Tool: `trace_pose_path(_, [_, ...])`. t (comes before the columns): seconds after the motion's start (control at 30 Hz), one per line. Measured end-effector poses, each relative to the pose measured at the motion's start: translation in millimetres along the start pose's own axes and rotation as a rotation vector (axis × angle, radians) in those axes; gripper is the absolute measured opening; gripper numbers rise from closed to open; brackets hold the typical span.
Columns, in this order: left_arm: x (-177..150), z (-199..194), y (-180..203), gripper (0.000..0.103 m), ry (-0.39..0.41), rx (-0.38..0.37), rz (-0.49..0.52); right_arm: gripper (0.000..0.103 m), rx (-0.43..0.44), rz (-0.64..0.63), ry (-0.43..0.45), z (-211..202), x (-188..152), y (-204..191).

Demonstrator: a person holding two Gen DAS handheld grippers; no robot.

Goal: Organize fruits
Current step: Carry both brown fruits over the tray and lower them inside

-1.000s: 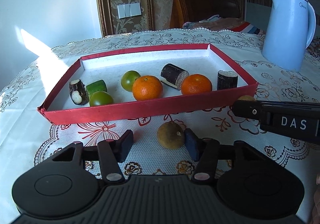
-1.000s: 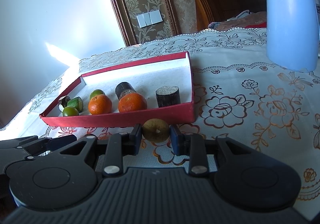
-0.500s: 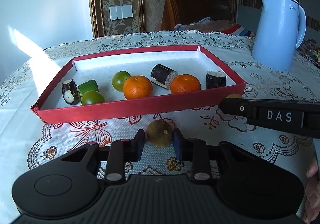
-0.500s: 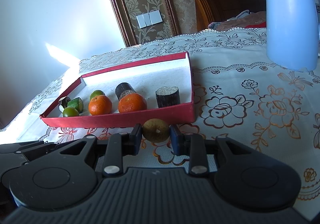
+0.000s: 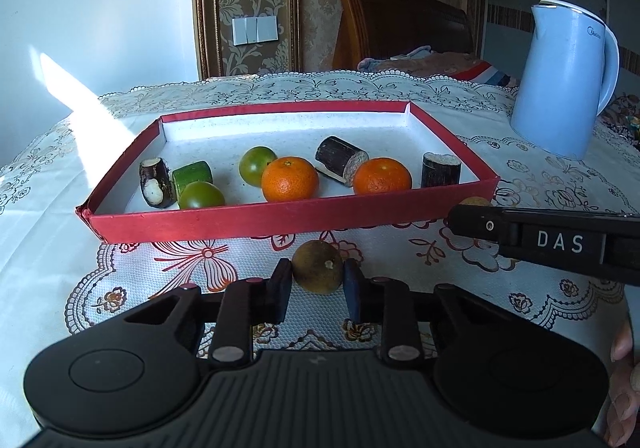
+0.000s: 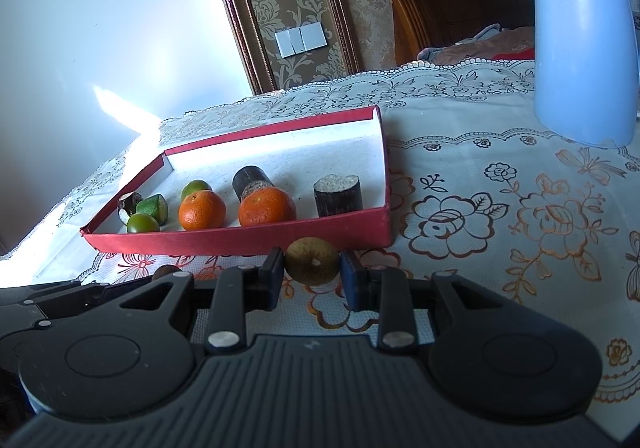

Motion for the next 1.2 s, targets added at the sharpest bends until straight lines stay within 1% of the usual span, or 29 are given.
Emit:
trace_pose_path(0.23, [3.0, -10.9, -14.6, 0.027, 0.026, 0.030, -0.025, 0.029, 0.015, -0.039, 0.042, -9.3, 2.9, -10.7])
trace_pose_path(0.63, [22.6, -21.0, -37.7, 0.027, 0.080, 0.126, -0.032, 0.029, 0.026, -0.077, 0.089, -22.2, 13.5, -34.9])
trace_pose_path(0.9, [34.6, -23.0, -51.1, 0.027, 0.107, 0.156, -0.036, 0.029, 0.027, -0.098, 0.101, -21.3, 21.3, -50.1])
trace_pose_path(1.2, [52.1, -13.4, -67.9, 0.027, 0.128, 0.176, -0.055, 0.029, 0.018, -0.124, 0.112, -10.8, 31.5, -61.9])
Point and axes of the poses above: each gripper's, at about its wrist camera, not at the fingertips, and z roughly the way its jaws point, y to its right, x to its top, the point moved 6 cm from there along z, roughly the way its jaws point, and after that the axes turned 15 degrees about -x, right-handed, at the moved point
